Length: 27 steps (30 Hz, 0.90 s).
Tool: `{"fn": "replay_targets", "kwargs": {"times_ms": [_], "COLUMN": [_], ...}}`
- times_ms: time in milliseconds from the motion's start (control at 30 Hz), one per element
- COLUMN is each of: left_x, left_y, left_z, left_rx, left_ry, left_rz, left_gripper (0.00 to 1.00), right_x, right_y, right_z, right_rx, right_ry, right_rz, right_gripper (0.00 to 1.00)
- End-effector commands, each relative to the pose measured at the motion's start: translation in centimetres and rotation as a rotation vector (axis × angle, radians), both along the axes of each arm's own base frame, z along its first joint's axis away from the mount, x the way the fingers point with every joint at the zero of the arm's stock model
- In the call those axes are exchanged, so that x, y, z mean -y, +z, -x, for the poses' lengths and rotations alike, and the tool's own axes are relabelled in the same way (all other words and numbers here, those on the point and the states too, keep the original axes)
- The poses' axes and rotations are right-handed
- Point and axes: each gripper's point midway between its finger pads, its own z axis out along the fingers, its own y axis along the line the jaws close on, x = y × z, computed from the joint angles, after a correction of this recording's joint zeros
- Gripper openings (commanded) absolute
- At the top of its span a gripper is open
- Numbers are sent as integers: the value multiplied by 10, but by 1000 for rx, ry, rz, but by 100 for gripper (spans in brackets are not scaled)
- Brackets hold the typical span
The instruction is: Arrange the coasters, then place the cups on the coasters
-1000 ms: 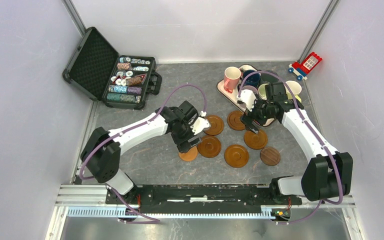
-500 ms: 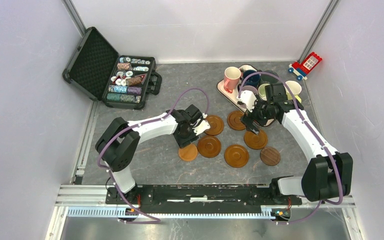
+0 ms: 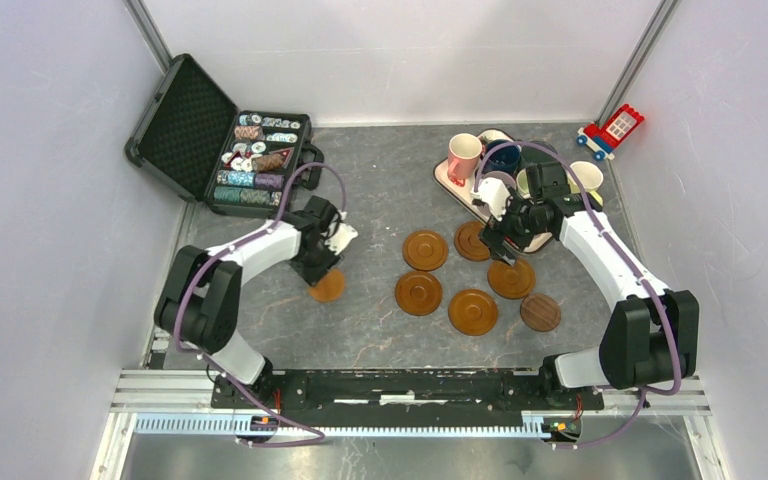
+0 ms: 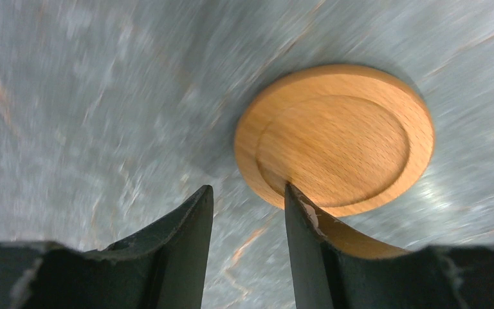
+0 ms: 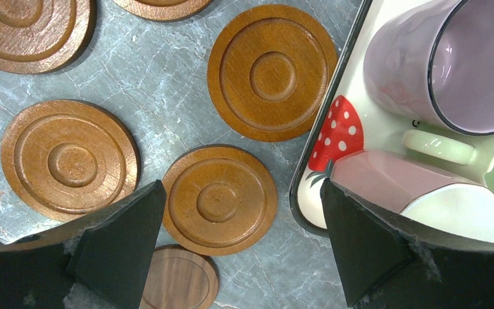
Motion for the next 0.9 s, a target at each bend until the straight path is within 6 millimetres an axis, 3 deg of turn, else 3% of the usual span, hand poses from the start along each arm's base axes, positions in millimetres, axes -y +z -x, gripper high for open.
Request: {"fn": "replay_targets", "kwargs": {"times_ms": [0, 100, 333, 567, 867], "left_x": [-73, -117, -189, -223, -254], "left_y": [-8, -11, -6, -4, -1], "left_z": [18, 20, 5, -10, 1], "left_rx": [-68, -75, -70, -74, -101], "left_ry": [18, 106, 301, 360, 392], "left_rz": [-109, -130, -107, -103, -124], "left_gripper": [51, 51, 51, 50, 50], "right_x": [-6, -6, -11, -11, -9], "right_y": [17, 17, 18, 22, 21], "right_z": [-14, -15, -20, -27, -25], "right_rx": [44, 40, 32, 34, 33], "right_ry": [7, 4, -2, -4, 9], "right_rz": [-20, -25, -46, -44, -28], "right_gripper": [98, 98, 98, 98, 98]}}
